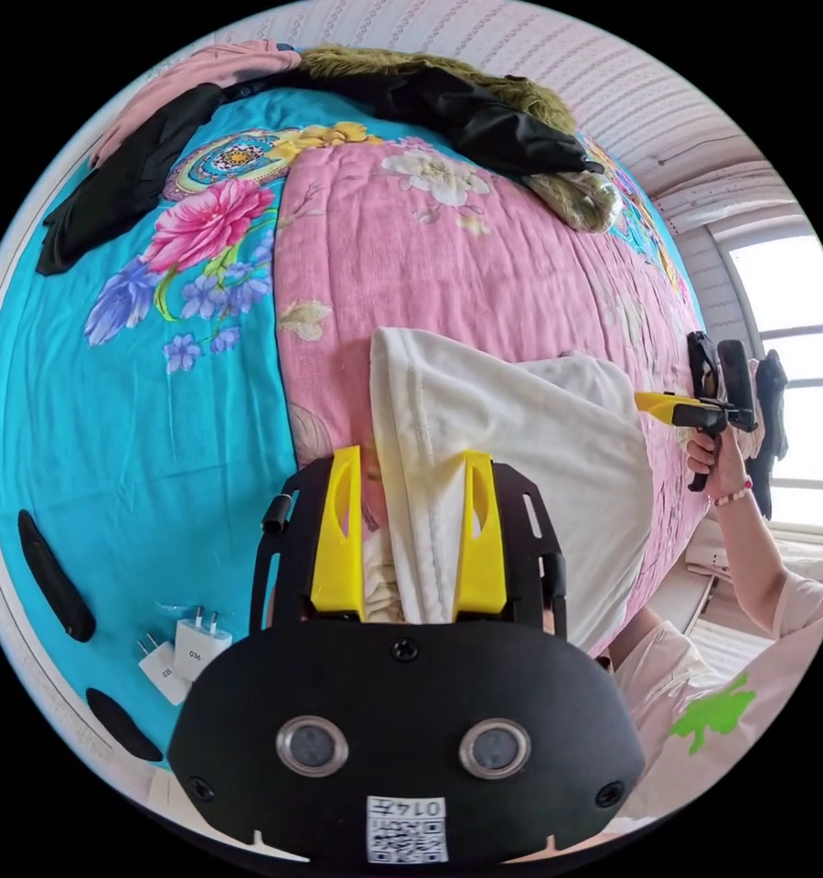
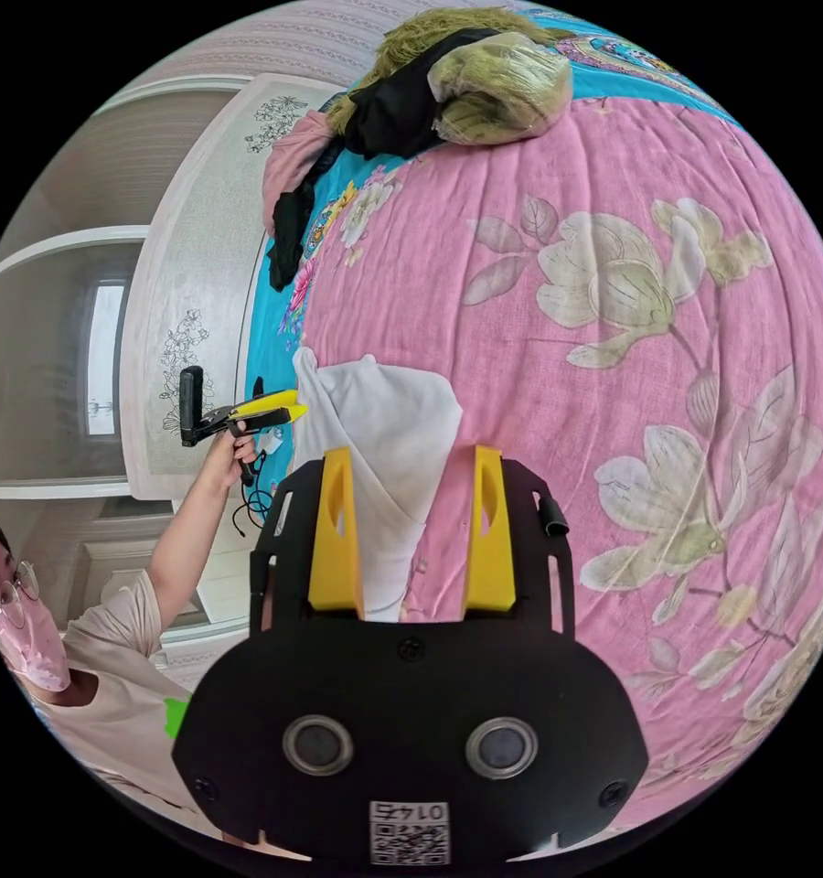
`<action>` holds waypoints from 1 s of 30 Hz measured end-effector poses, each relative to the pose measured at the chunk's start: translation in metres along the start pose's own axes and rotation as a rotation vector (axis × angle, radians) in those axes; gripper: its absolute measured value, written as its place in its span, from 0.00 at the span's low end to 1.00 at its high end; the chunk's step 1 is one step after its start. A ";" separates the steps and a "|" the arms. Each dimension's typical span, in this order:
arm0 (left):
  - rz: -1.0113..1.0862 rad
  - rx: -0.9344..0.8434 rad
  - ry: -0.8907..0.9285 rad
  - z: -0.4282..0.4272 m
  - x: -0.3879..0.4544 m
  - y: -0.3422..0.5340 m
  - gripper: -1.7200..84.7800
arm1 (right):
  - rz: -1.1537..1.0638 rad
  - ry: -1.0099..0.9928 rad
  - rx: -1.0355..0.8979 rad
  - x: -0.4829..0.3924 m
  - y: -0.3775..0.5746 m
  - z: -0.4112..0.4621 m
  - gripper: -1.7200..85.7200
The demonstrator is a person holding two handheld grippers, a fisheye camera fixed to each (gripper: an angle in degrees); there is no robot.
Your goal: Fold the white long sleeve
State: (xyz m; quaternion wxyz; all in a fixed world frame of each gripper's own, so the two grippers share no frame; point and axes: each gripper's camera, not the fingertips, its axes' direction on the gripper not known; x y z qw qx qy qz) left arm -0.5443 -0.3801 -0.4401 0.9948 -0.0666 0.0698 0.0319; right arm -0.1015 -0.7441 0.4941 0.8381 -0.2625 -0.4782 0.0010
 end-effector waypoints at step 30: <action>0.018 0.067 0.295 -0.028 -0.033 0.015 0.01 | -0.162 -0.087 -0.036 -0.056 0.113 0.017 0.04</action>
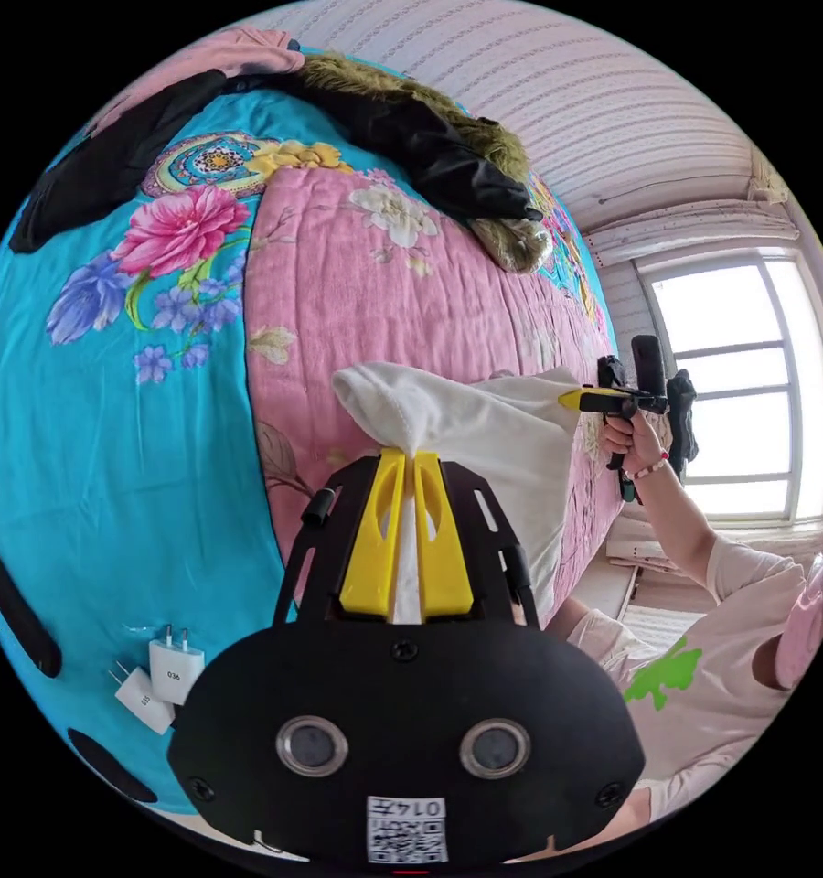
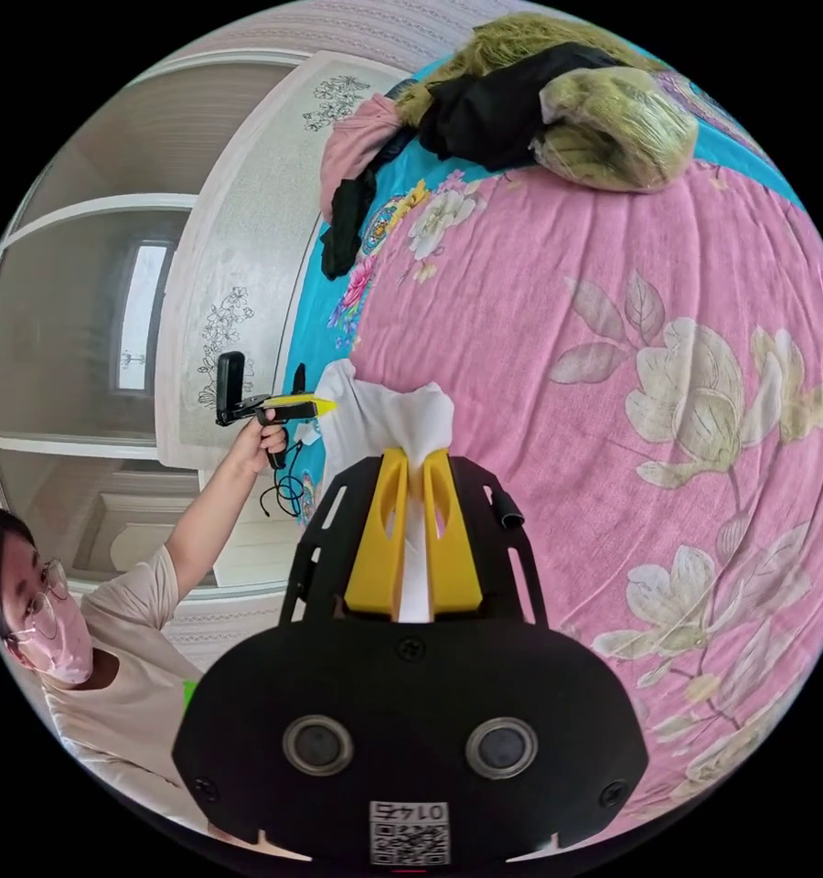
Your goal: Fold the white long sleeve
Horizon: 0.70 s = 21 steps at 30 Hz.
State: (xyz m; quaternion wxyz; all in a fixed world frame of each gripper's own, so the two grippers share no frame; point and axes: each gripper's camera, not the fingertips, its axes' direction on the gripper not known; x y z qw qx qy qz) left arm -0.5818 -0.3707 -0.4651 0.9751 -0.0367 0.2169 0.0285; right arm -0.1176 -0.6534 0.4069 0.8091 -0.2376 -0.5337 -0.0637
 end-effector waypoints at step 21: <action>0.364 0.226 -0.155 0.033 0.098 0.387 0.08 | -1.123 0.597 -0.527 -0.196 0.382 0.246 0.07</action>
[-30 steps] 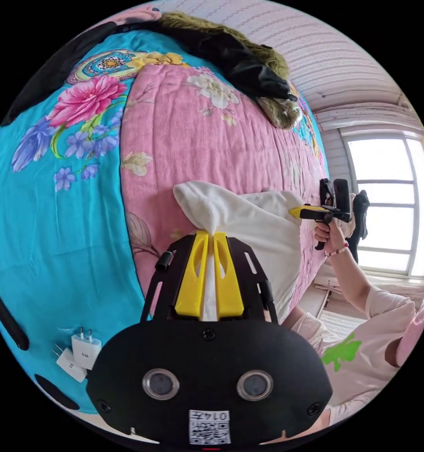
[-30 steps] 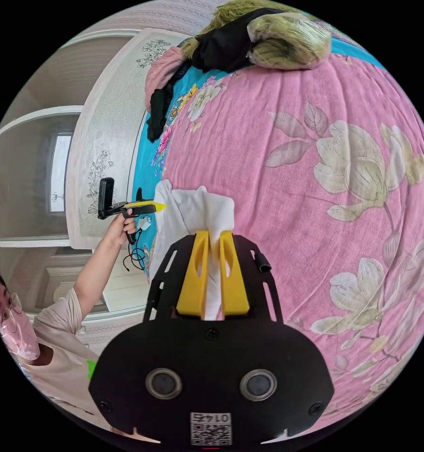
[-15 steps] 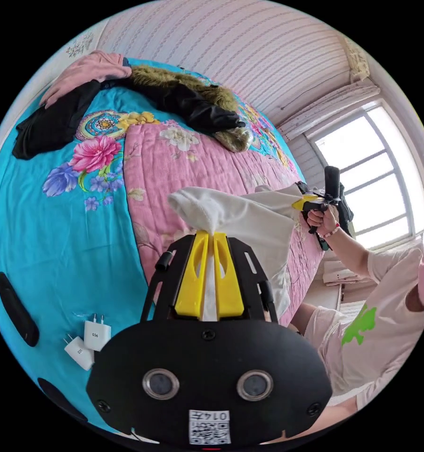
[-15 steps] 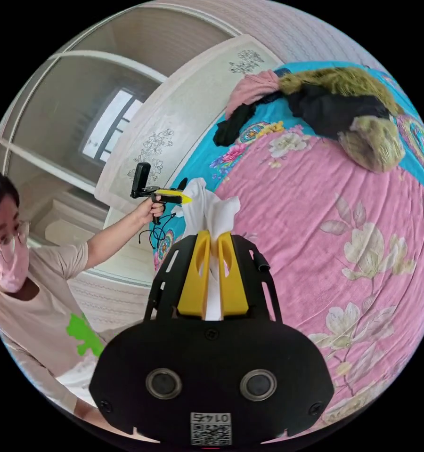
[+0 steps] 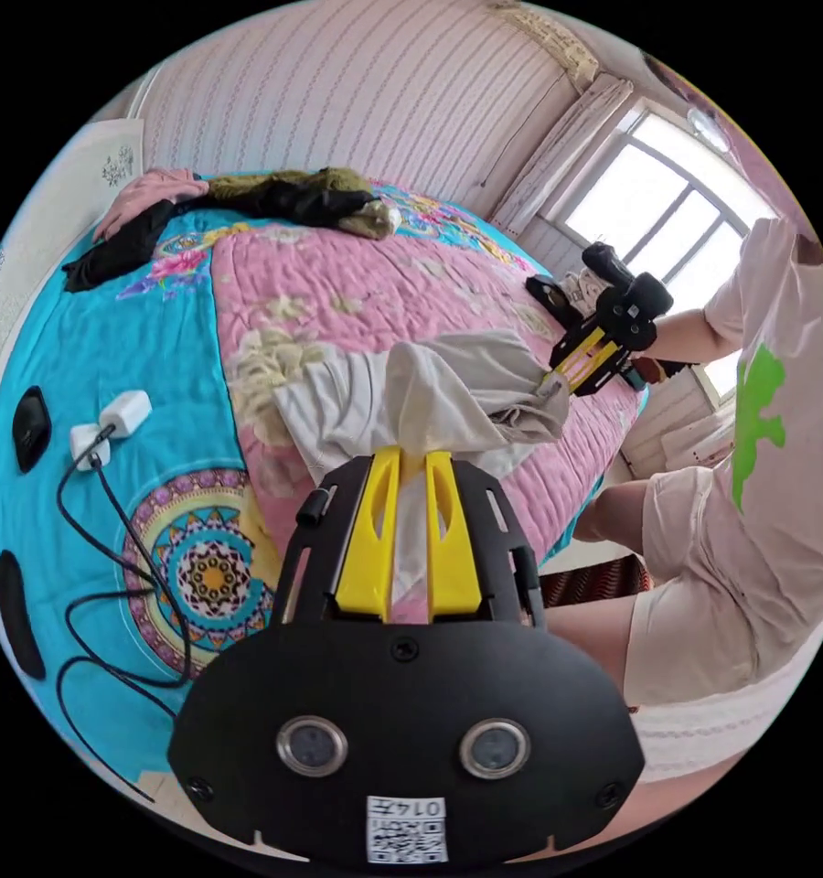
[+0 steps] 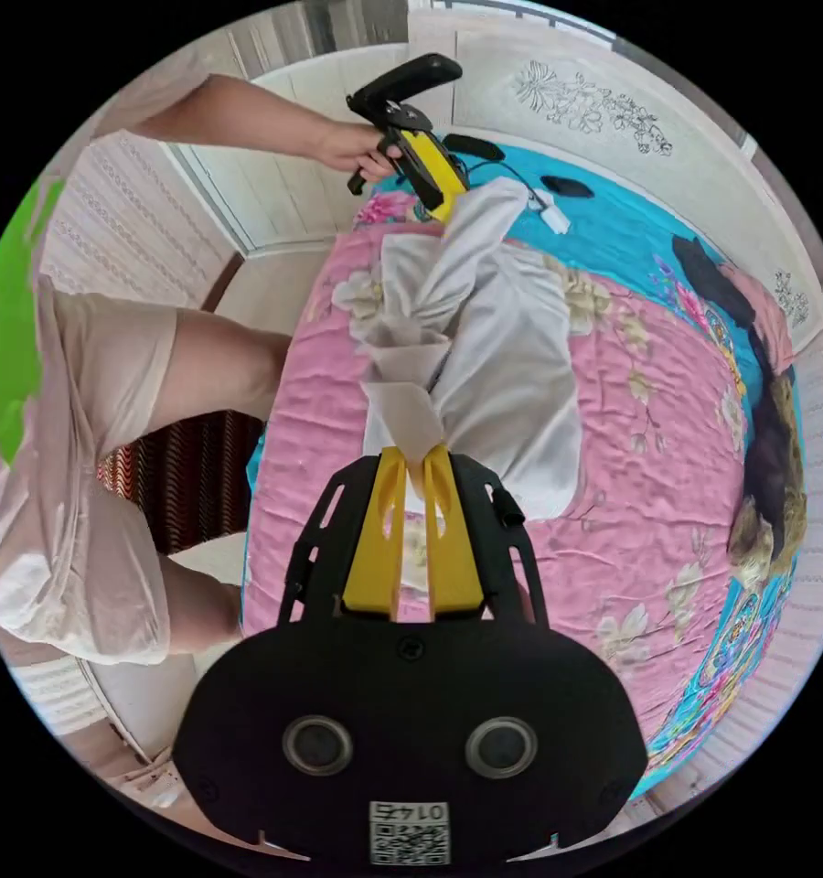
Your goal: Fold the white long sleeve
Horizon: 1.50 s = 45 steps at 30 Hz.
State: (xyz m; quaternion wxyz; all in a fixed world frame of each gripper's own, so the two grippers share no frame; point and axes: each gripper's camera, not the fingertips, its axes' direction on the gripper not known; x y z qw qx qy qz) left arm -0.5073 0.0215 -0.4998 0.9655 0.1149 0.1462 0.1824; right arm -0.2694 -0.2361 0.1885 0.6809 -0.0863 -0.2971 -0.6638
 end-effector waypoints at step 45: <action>0.003 -0.273 -0.050 0.011 0.060 0.064 0.07 | 0.492 -0.378 0.125 0.013 -0.005 0.098 0.07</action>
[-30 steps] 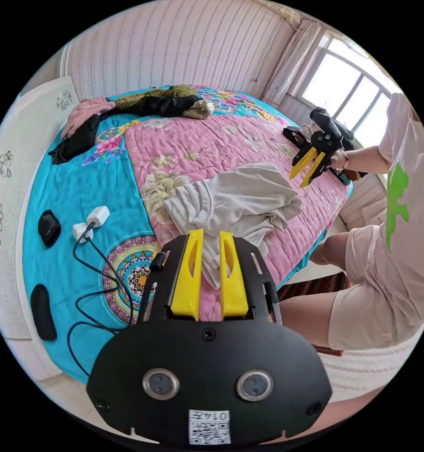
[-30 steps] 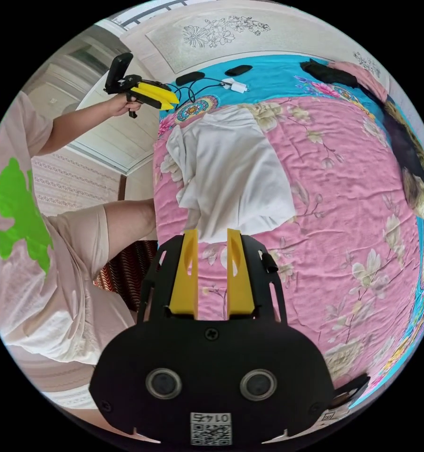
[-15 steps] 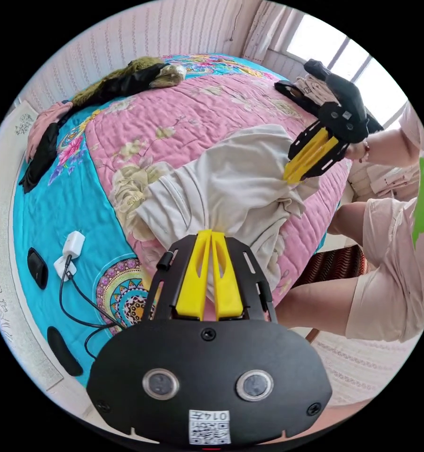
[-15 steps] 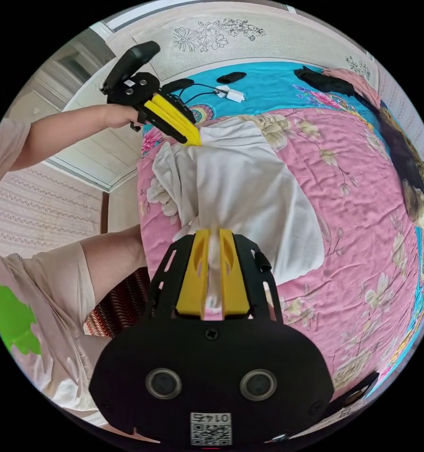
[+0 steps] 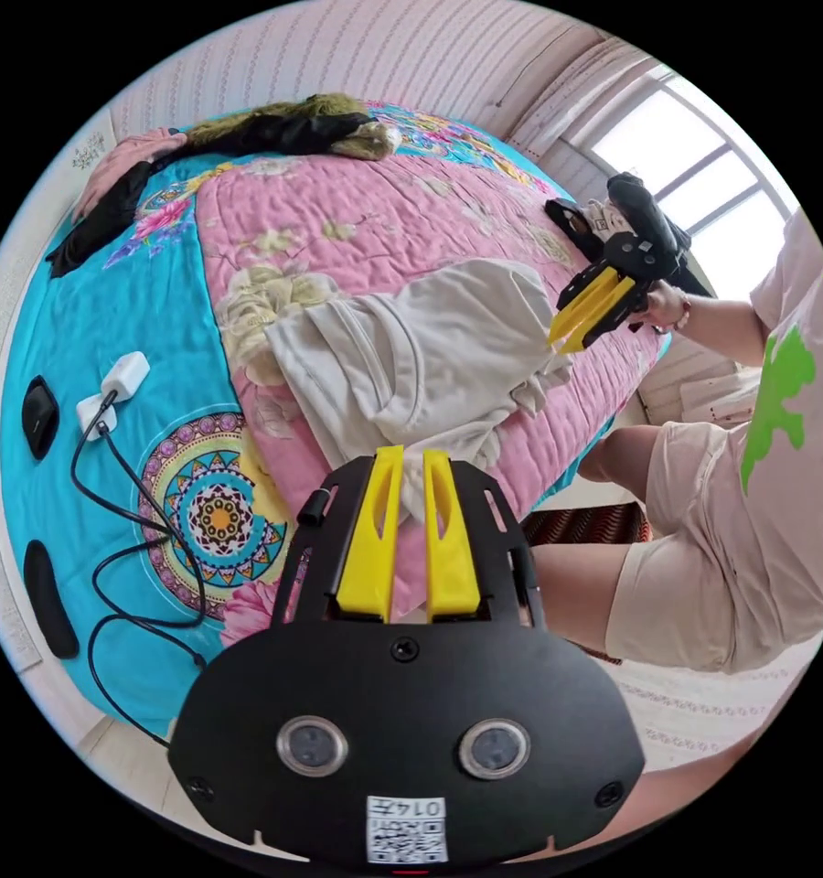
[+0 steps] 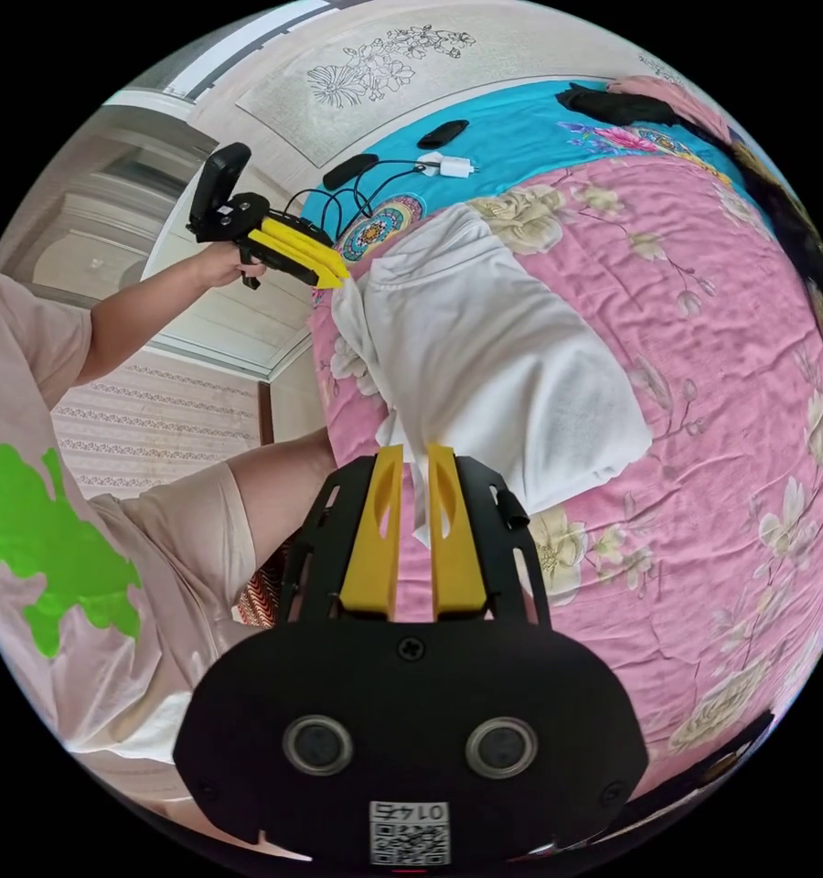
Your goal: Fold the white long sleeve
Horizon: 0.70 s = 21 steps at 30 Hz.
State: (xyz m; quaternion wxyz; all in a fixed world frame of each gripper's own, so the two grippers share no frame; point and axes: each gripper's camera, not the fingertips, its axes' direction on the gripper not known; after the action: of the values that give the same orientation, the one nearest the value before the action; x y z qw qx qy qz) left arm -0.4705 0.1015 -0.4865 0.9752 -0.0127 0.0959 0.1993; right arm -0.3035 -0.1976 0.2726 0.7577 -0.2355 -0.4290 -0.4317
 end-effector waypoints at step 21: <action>-0.300 -0.040 0.157 0.019 -0.078 -0.040 0.03 | 0.075 -0.036 0.101 0.060 -0.004 -0.044 0.02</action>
State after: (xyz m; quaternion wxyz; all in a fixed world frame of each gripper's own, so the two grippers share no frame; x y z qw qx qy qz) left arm -0.5221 0.0355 -0.4534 0.9830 -0.0620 0.1647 0.0519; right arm -0.2716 -0.2592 0.3010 0.7763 -0.2205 -0.4549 -0.3765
